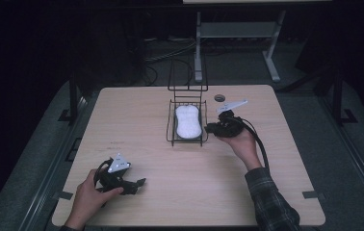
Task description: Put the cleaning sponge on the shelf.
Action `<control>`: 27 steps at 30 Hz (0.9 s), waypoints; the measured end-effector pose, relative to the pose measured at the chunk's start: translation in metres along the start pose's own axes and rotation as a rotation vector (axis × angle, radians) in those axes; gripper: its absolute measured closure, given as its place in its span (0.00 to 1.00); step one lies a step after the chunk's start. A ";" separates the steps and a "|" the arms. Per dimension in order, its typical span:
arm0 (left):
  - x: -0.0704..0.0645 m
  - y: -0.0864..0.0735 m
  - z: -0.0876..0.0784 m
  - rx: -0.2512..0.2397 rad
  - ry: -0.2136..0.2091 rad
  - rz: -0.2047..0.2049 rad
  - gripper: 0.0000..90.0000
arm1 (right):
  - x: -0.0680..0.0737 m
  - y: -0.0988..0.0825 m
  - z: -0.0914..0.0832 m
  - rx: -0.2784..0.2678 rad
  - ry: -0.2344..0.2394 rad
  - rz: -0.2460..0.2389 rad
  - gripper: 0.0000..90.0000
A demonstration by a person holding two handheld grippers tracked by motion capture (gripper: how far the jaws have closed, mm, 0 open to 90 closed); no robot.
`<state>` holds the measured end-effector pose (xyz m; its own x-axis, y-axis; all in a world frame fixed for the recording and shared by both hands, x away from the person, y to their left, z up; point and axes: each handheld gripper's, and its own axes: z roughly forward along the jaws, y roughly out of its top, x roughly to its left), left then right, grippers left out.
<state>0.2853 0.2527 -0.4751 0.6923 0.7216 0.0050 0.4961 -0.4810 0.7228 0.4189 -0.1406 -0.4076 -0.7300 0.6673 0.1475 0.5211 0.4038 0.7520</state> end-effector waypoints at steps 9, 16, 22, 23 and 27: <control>0.000 0.000 0.000 0.000 0.000 0.000 0.14 | 0.000 -0.021 -0.023 0.005 -0.065 0.016 0.50; 0.000 0.000 0.000 0.000 0.000 0.000 0.14 | 0.000 -0.044 -0.038 0.025 -0.096 0.037 0.36; 0.000 0.000 0.000 -0.001 0.000 0.000 0.14 | 0.003 -0.067 -0.052 0.026 -0.134 0.045 0.29; 0.000 0.000 0.000 0.000 0.000 0.000 0.14 | 0.003 -0.071 -0.054 0.029 -0.131 0.048 0.28; 0.000 0.000 0.000 0.000 0.000 0.000 0.14 | 0.006 -0.085 -0.063 0.031 -0.149 0.049 0.22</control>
<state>0.2852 0.2527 -0.4752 0.6923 0.7216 0.0049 0.4960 -0.4807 0.7231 0.3424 -0.2104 -0.4307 -0.6309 0.7713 0.0843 0.5692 0.3863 0.7258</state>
